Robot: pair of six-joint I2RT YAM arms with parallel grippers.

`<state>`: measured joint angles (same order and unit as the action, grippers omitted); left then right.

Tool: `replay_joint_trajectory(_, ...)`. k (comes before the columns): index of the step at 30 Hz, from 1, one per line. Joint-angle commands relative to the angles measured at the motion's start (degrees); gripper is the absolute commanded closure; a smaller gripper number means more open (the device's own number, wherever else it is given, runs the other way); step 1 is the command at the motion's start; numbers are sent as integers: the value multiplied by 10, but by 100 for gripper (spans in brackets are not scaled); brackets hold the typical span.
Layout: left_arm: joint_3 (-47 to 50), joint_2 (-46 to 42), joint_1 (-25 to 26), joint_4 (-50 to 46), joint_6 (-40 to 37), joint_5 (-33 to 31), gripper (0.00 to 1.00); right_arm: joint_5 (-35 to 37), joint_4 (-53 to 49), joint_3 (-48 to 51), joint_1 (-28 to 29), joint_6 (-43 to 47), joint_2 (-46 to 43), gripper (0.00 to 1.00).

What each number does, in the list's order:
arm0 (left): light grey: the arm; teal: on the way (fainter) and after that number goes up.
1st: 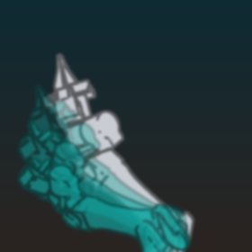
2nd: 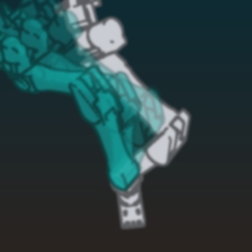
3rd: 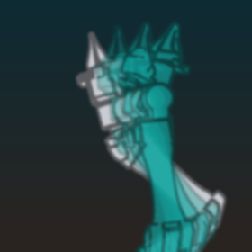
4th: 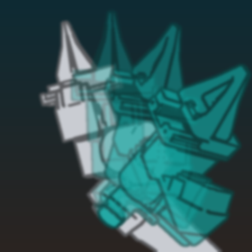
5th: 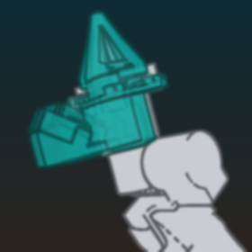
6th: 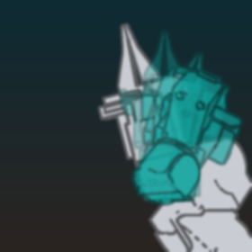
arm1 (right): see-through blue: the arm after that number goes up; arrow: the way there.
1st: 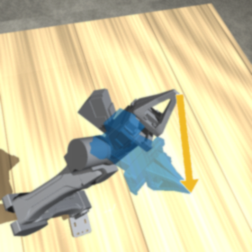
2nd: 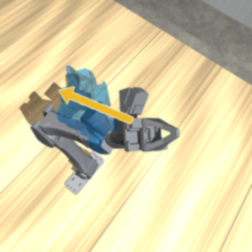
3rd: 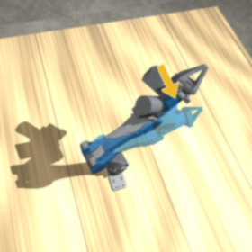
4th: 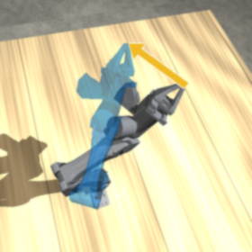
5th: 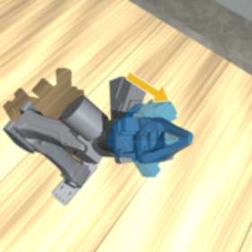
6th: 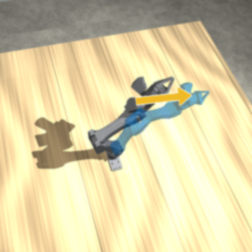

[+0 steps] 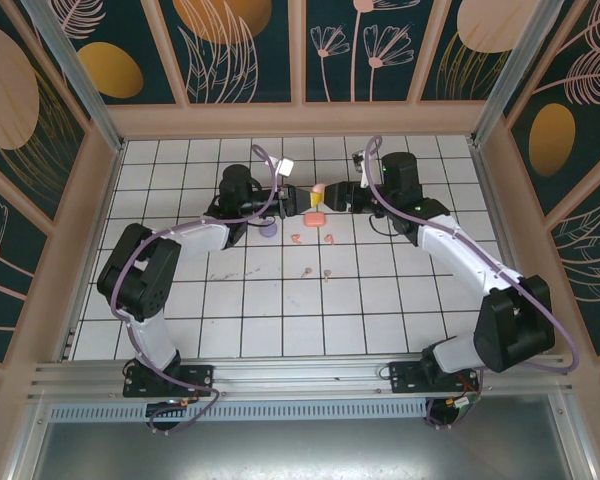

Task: Insert the wireless bluetooth earbuds into the charging case

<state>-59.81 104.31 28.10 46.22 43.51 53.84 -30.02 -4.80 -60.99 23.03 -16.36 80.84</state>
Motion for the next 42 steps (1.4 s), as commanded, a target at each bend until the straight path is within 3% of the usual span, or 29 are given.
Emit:
replay_joint_trajectory(1,-16,-26,2,9,-7,21,100,7,20,2,1,13,12,37)
replay_joint_trajectory(18,-4,-57,4,21,-2,34,100,27,23,39,-48,-15,15,45)
replay_joint_trajectory(29,2,-50,4,40,4,44,100,-111,74,72,-55,-21,-60,47)
replay_joint_trajectory(42,4,-47,5,47,9,43,100,-128,104,46,-53,-54,-45,56)
